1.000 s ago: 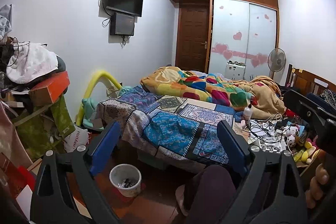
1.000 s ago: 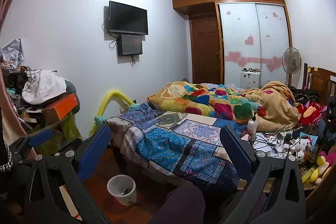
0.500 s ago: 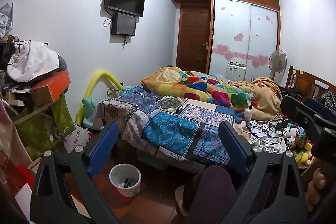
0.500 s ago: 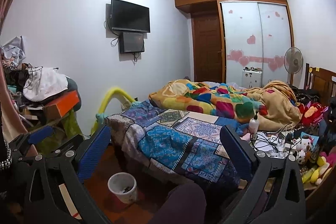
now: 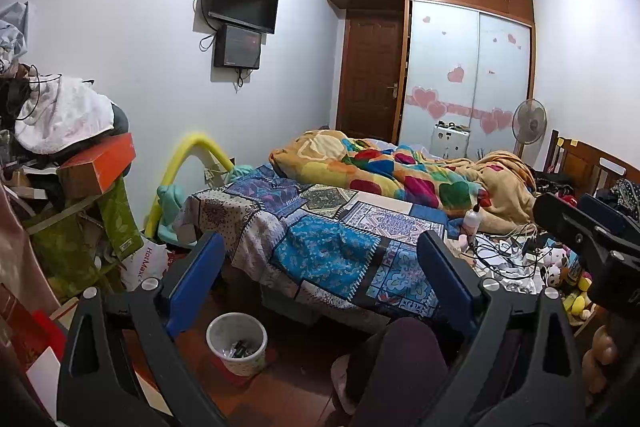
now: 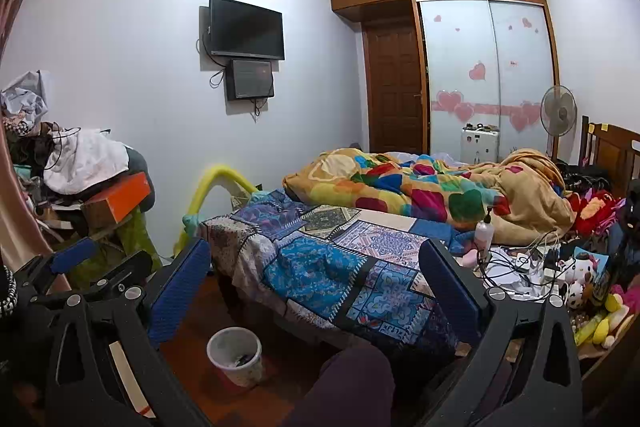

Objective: Collect trash

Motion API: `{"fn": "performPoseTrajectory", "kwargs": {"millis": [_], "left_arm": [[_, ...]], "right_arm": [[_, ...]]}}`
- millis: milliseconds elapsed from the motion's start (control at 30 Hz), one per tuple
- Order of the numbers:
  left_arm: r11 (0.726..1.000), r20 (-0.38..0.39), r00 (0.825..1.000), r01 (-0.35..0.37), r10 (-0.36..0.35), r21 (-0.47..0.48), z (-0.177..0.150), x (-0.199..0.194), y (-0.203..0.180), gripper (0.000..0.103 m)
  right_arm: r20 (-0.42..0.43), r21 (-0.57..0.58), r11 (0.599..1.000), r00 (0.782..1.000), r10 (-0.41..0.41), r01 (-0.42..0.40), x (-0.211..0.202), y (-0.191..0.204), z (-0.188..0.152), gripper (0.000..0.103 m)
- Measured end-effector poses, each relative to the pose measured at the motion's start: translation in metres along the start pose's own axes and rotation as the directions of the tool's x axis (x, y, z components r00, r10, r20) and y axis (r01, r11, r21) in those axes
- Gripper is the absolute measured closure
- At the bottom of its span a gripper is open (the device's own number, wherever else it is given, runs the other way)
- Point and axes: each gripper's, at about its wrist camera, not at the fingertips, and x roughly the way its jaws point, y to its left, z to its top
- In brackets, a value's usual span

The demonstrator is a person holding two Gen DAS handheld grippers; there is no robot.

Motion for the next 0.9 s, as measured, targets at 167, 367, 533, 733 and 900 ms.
{"fn": "performPoseTrajectory", "kwargs": {"millis": [167, 367, 533, 733, 900], "left_arm": [[1.0, 0.003, 1.0, -0.003, 0.003, -0.013, 0.001, 0.0, -0.004, 0.006], [1.0, 0.011, 1.0, 0.001, -0.001, -0.011, 0.002, -0.002, -0.007, 0.006], [1.0, 0.023, 1.0, -0.004, 0.004, -0.003, 0.002, -0.003, -0.012, 0.005], [1.0, 0.036, 0.999, 0.002, -0.003, 0.008, 0.002, -0.005, -0.017, 0.005], [1.0, 0.043, 0.999, -0.002, 0.001, 0.022, 0.0, -0.007, -0.021, 0.006]], "right_arm": [[0.001, -0.001, 1.0, 1.0, 0.0, 0.0, 0.0, 0.0, 0.0, 0.0], [0.001, -0.001, 1.0, 1.0, 0.0, 0.0, 0.0, 0.0, 0.0, 0.0], [-0.001, 0.002, 1.0, 1.0, 0.002, -0.002, 0.0, 0.0, 0.0, 0.0], [0.0, 0.002, 1.0, 1.0, 0.002, -0.002, -0.001, 0.001, 0.0, 0.0], [-0.003, 0.005, 1.0, 1.0, 0.007, -0.007, -0.002, 0.001, 0.003, 0.0]]}}
